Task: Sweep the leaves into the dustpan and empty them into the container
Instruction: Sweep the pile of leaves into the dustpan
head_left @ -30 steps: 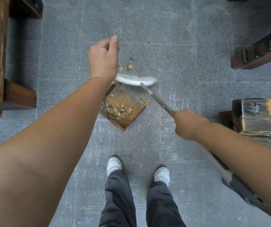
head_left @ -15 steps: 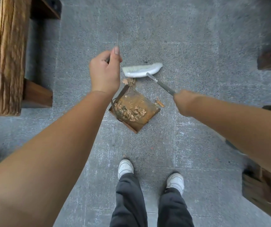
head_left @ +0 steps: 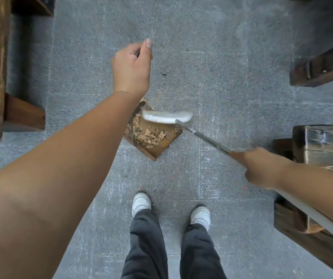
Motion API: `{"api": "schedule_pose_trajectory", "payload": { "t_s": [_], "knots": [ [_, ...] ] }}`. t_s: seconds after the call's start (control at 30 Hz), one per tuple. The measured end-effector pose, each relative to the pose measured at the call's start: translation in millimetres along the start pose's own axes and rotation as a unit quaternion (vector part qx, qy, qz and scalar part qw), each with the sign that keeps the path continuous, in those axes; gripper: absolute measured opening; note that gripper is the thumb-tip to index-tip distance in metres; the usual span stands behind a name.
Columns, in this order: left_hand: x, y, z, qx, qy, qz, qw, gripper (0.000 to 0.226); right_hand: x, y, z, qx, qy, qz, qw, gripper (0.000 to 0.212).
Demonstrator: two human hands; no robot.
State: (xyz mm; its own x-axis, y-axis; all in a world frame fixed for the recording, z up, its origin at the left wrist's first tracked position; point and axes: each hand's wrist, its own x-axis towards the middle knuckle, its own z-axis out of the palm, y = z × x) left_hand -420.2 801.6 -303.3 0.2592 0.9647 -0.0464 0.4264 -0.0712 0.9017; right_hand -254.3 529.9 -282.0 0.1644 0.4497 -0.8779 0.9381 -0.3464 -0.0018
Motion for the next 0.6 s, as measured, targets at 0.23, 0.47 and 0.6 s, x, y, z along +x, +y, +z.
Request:
{"api": "schedule_pose_trajectory", "payload": {
  "t_s": [0.23, 0.47, 0.6],
  "knots": [
    [0.6, -1.7, 1.7, -0.006, 0.002, -0.011, 1.000, 0.039, 52.5, -14.2, -55.6, -0.019, 0.101, 0.056, 0.993, 0.049],
    [1.9, -8.4, -2.6, 0.007, 0.018, -0.016, 1.000, 0.040, 91.2, -59.7, -55.8, -0.082, 0.093, 0.014, 0.992, 0.036],
    [1.7, -14.2, -8.8, 0.003, 0.026, -0.017, 0.999, 0.040, 61.3, -43.0, -32.2, -0.166, 0.025, -0.009, 0.986, 0.037]
  ]
}}
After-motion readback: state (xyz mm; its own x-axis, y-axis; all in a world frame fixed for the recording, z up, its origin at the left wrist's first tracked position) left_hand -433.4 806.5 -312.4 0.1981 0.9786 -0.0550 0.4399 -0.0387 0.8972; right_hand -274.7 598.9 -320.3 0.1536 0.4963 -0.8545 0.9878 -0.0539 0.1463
